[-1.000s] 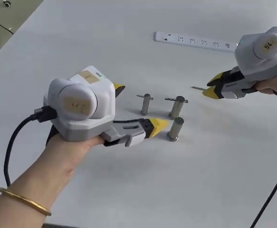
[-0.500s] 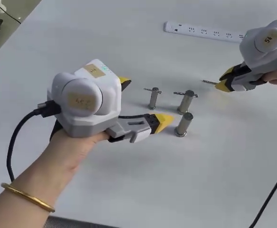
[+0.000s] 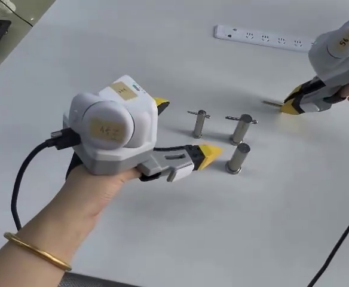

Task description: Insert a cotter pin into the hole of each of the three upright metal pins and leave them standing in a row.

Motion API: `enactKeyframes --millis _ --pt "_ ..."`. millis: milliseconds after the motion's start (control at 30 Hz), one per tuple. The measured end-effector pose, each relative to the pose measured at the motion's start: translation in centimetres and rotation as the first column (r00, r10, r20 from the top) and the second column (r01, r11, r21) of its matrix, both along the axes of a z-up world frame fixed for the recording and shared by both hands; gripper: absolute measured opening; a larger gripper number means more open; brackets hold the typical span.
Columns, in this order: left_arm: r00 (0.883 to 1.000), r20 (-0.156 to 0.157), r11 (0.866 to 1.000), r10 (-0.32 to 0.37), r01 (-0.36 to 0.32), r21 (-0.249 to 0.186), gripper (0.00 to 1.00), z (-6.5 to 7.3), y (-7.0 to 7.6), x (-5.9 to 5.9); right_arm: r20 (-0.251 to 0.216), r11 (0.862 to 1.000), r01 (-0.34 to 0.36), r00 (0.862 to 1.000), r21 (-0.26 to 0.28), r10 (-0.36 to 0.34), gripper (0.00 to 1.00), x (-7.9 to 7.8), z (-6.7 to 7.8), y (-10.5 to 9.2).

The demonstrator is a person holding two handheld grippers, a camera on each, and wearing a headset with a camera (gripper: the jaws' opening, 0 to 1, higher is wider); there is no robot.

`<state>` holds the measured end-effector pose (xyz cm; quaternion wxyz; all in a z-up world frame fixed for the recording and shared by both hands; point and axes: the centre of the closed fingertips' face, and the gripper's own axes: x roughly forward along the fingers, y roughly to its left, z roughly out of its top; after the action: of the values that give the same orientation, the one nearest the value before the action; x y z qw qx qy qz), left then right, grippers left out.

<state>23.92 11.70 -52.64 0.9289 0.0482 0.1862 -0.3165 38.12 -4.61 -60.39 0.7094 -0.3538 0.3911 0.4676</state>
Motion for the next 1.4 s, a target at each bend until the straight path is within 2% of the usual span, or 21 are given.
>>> enactKeyframes --millis 133,267,467,567,633,700,767,867,900,967,1100,1233,1267,1333,1400 --pt "1.0 -0.001 1.0 0.002 -0.002 -0.001 0.69 0.0 0.0 -0.1 -0.067 1.0 -0.012 0.998 -0.003 0.012 0.01 -0.7 -0.1 0.3" --pt "1.0 -0.003 1.0 0.0 0.0 0.002 0.69 0.0 -0.1 -0.1 -0.089 0.999 -0.014 0.996 -0.033 0.011 0.01 -1.0 0.0 0.4" --pt "1.0 -0.001 1.0 0.004 -0.004 0.003 0.69 0.2 0.1 -0.1 -0.069 0.996 -0.018 0.998 -0.082 0.012 0.0 -1.6 0.1 0.4" --pt "1.0 -0.001 1.0 0.006 -0.006 0.005 0.69 0.3 0.1 -0.1 -0.069 0.996 -0.023 0.997 -0.089 0.017 0.0 -1.7 0.4 0.3" --pt "1.0 -0.001 1.0 0.006 -0.006 0.007 0.69 0.3 0.2 -0.1 -0.089 0.997 0.03 0.995 -0.073 -0.037 0.0 -1.9 0.6 0.3" --pt "1.0 -0.001 1.0 0.009 -0.009 0.005 0.69 0.3 0.2 0.0 -0.088 0.997 0.014 0.996 -0.071 -0.021 0.0 -2.2 0.7 0.2" --pt "1.0 0.005 1.0 0.015 -0.015 -0.001 0.68 0.5 0.3 0.1 -0.054 0.997 -0.021 0.998 -0.074 0.017 0.0 -2.5 0.9 0.3" --pt "1.0 0.005 1.0 0.019 -0.019 -0.003 0.68 0.6 0.4 0.1 -0.024 0.998 -0.023 0.999 -0.06 0.021 0.0 -2.9 1.6 0.2" --pt "1.0 0.006 1.0 0.017 -0.017 -0.003 0.67 0.6 0.4 0.0 -0.008 0.999 -0.023 1.0 -0.046 0.023 0.0 -1.8 1.6 -0.1" --pt "1.0 -0.013 1.0 0.019 -0.019 -0.014 0.67 0.3 0.3 -0.2 0.003 1.0 -0.015 1.0 -0.025 0.015 0.0 -1.8 2.1 -0.3" --pt "1.0 -0.018 1.0 0.016 -0.016 -0.022 0.66 0.3 0.2 -0.3 0.048 1.0 -0.029 0.998 0.0 0.028 0.0 -2.2 3.4 -0.5" --pt "1.0 -0.02 0.999 0.012 -0.013 -0.037 0.65 0.6 -0.1 -0.3 0.091 0.998 -0.053 0.995 0.025 0.05 0.0 -3.0 4.6 -0.3" --pt "1.0 -0.02 0.999 0.012 -0.012 -0.038 0.64 0.7 -0.2 -0.3 0.116 0.997 -0.075 0.991 0.032 0.071 0.0 -3.3 5.0 0.0" --pt "1.0 -0.021 0.999 0.006 -0.006 -0.04 0.62 0.8 -0.4 -0.3 0.153 0.994 -0.107 0.983 0.013 0.104 0.0 -3.8 5.5 0.0" --pt "1.0 -0.029 0.999 0.005 -0.006 -0.045 0.61 0.9 -0.7 -0.3 0.177 0.991 -0.127 0.977 0.029 0.12 0.0 -4.5 6.1 0.5"
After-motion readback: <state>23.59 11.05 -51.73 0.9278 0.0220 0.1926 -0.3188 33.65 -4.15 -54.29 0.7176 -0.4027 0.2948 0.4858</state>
